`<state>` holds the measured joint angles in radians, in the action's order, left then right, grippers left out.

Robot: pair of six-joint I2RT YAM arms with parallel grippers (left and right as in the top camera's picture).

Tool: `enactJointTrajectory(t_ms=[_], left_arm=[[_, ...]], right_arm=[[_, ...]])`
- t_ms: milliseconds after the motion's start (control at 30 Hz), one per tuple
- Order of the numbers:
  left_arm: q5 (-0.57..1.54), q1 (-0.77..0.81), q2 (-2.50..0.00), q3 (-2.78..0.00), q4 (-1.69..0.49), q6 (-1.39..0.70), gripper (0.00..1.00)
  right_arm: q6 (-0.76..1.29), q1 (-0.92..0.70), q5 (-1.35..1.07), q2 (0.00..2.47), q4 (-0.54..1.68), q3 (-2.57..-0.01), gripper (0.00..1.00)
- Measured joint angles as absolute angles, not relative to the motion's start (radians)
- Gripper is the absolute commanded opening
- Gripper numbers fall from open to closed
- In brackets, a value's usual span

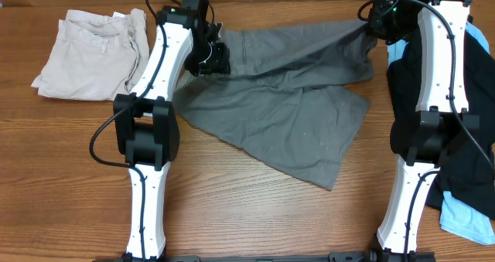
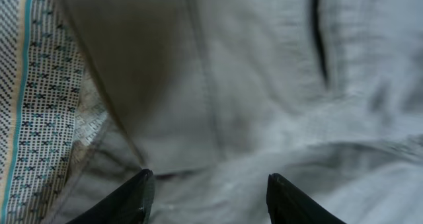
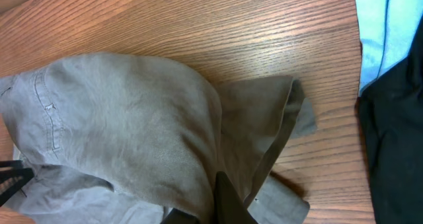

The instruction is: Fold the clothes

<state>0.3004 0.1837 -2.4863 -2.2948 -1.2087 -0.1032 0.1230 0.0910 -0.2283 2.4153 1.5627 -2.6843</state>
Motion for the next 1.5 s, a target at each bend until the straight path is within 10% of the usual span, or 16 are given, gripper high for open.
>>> enactJointTrajectory(t_ms=[1000,1300,1500], left_arm=[[0.251,0.19,-2.534,-2.264,-1.085,-0.181,0.47],[0.278,0.19,-2.553,-2.264,-1.068,-0.2,0.04],[0.317,0.188,-2.556,-2.277,-1.084,-0.207,0.04]], right_arm=[[0.123,0.091,-0.226,2.415,1.555,-2.684,0.08],[0.123,0.091,-0.212,2.415,1.555,-2.684,0.08],[0.122,0.091,-0.208,2.415,1.555,-2.684,0.04]])
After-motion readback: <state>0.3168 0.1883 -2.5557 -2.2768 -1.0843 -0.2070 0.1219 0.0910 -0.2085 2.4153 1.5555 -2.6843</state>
